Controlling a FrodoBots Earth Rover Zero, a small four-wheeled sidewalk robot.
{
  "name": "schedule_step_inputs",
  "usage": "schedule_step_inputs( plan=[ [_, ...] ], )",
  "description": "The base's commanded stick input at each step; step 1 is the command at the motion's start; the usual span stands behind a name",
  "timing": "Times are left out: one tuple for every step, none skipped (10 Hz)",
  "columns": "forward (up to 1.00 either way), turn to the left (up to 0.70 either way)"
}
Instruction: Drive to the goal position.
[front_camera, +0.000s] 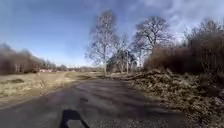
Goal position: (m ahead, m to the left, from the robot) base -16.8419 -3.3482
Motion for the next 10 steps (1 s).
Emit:
schedule_step_inputs(
  plan=[
    [0.85,0.07],
    [0.85,0.07],
    [0.85,0.08],
    [0.85,0.1],
    [0.85,0.1],
    [0.85,0.1],
    [0.85,0.09],
    [0.85,0.08],
    [0.61,0.06],
    [0.33,0.06]
  ],
)
